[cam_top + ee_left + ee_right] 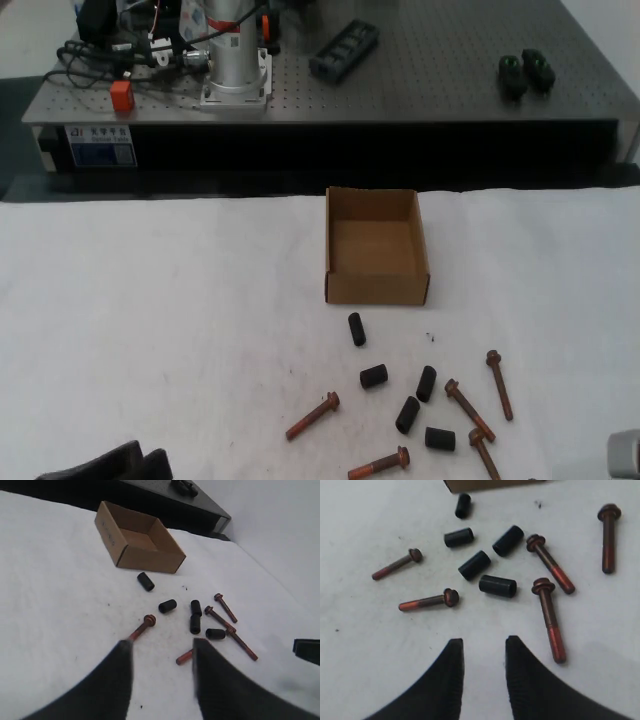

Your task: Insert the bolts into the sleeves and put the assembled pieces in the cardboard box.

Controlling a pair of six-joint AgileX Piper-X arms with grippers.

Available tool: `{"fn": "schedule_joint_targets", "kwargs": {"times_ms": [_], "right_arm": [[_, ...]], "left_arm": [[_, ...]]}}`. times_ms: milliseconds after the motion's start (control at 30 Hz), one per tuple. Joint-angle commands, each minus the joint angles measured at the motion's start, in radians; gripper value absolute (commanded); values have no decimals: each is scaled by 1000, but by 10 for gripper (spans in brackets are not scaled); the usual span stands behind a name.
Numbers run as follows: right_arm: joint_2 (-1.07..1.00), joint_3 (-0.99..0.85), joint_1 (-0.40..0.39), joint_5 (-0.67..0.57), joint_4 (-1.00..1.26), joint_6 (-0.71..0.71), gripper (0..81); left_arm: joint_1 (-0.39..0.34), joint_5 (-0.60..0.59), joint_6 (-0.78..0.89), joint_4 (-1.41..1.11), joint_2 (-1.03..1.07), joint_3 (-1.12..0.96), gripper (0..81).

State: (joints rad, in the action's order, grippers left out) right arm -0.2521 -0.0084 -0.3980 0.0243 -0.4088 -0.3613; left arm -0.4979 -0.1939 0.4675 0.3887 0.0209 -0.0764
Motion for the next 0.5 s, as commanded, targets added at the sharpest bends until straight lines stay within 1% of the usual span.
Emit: {"fn": "schedule_joint_targets", "kwargs": {"times_ms": [0, 67, 167, 233, 333, 467], "right_arm": [[-188, -69, -1, 20, 24, 4, 272], [-313, -118, -1, 29, 27, 16, 285], [-549, -215, -1, 29, 26, 70, 285], [-687, -305, -1, 25, 11, 105, 285], [-885, -454, 10, 39, -58, 125, 285], [-1064, -650, 72, 135, -171, 190, 285]], "left_arm": [[1, -8, 9, -27, 22, -2, 342], [1, -27, -22, -73, 63, -2, 310], [1, -50, -44, -186, 139, -2, 265], [1, -57, -44, -253, 208, -11, 265], [1, -66, -71, -265, 319, -54, 270], [1, -84, -125, -265, 469, -128, 270]]}}
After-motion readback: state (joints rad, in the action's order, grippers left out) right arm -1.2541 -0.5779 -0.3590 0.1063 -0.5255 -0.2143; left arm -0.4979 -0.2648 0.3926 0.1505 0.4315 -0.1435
